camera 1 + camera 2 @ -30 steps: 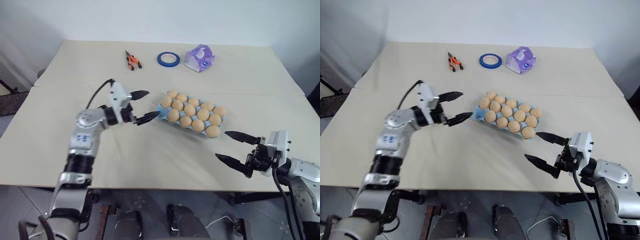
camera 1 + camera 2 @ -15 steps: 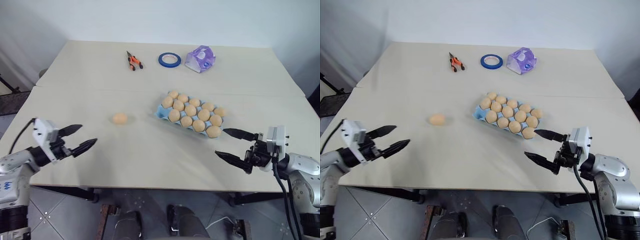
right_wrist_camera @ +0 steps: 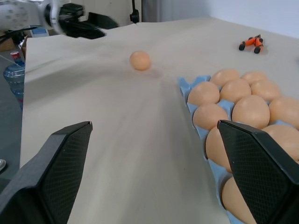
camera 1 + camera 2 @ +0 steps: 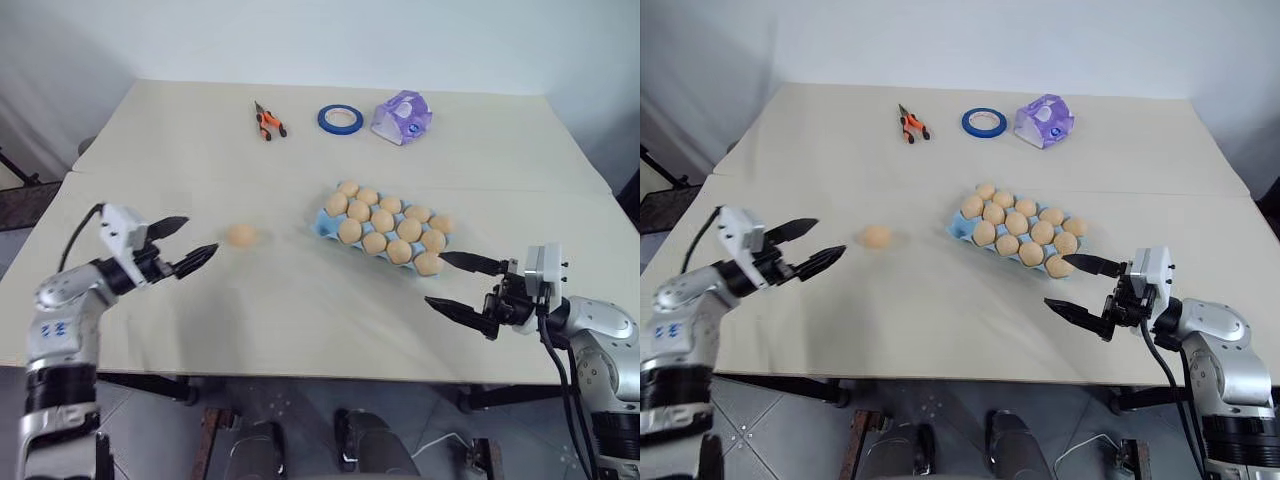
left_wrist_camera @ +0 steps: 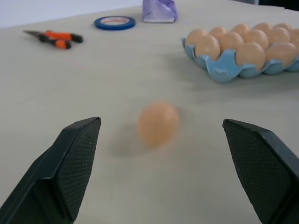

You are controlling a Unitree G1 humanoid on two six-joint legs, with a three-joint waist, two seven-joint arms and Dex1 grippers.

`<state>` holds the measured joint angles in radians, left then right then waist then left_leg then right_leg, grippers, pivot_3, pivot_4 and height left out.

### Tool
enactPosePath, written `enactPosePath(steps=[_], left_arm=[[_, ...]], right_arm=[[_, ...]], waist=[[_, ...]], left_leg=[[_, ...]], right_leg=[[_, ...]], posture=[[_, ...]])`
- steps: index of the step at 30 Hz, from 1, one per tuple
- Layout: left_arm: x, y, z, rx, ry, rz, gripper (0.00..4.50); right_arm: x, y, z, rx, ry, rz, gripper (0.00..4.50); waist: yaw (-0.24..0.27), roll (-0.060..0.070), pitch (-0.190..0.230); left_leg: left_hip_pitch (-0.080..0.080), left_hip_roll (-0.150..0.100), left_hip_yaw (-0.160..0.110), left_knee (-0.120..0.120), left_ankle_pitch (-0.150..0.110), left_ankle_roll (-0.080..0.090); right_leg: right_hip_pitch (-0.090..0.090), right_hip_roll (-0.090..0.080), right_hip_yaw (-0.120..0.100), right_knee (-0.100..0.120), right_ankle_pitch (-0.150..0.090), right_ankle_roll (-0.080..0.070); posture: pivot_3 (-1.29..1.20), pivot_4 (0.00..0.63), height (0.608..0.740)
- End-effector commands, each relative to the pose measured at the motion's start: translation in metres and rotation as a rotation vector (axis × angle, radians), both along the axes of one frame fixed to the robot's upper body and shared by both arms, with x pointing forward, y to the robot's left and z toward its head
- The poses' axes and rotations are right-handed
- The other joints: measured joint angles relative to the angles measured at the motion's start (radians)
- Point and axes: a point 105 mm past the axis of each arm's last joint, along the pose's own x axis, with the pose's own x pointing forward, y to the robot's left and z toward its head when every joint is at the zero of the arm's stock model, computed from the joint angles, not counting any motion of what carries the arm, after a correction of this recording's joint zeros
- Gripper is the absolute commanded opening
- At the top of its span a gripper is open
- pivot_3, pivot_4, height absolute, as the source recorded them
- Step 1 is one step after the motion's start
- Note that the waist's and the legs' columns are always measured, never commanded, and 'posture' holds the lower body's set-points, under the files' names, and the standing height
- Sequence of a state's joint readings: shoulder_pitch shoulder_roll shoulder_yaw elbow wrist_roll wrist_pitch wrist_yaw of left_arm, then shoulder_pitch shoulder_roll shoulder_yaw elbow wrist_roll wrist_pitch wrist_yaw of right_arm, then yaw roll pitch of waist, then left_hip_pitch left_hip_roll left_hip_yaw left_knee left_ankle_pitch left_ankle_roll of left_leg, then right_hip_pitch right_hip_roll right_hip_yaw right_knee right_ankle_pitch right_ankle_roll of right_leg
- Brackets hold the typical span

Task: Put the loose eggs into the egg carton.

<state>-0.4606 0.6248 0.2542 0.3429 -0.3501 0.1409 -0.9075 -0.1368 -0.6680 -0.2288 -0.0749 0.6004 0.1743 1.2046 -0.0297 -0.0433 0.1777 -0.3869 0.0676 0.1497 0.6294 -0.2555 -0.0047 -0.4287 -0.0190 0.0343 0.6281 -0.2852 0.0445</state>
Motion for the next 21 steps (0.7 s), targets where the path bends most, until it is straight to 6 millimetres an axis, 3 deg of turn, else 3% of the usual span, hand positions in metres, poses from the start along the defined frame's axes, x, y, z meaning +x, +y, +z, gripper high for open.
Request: enactPosePath(steps=[1,5,14,17,21], left_arm=[[0.021,-0.011,-0.004,0.042,-0.013,0.000,4.46],[0.045,-0.019,-0.013,0.064,0.023,0.023,4.46],[0.065,-0.036,-0.028,0.111,0.070,0.016,4.46],[0.063,-0.042,-0.034,0.126,0.087,-0.027,3.81],[0.065,-0.041,-0.033,0.137,0.083,-0.013,2.54]], right_arm=[[-0.002,-0.001,0.007,-0.005,-0.034,0.000,4.50],[-0.005,-0.003,0.007,-0.004,-0.041,-0.023,4.50],[-0.008,-0.004,0.006,-0.006,-0.037,-0.045,4.50],[-0.008,-0.005,0.006,-0.007,-0.039,-0.054,4.50],[-0.008,-0.007,0.006,-0.010,-0.041,-0.066,4.50]], waist=[[0.000,0.000,0.000],[0.000,0.000,0.000],[0.000,0.000,0.000],[0.000,0.000,0.000],[0.001,0.000,0.000]], left_leg=[[0.000,0.000,0.000,0.000,0.000,0.000],[0.000,0.001,0.000,0.001,0.003,0.004],[-0.001,0.003,0.001,0.002,0.002,0.003],[-0.001,0.003,0.001,0.001,0.002,0.003],[-0.002,0.004,0.001,0.002,0.001,0.003]], right_leg=[[0.000,0.000,0.000,0.000,0.000,0.000],[-0.001,0.003,0.000,0.000,0.000,0.000],[-0.001,0.004,0.001,0.000,0.000,0.000],[-0.001,0.005,0.001,0.000,0.000,0.000],[-0.002,0.007,0.001,0.000,0.000,0.000]], posture=[[0.00,0.150,0.740],[0.00,0.150,0.740],[0.00,0.150,0.740],[0.00,0.150,0.740],[0.00,0.150,0.740]])
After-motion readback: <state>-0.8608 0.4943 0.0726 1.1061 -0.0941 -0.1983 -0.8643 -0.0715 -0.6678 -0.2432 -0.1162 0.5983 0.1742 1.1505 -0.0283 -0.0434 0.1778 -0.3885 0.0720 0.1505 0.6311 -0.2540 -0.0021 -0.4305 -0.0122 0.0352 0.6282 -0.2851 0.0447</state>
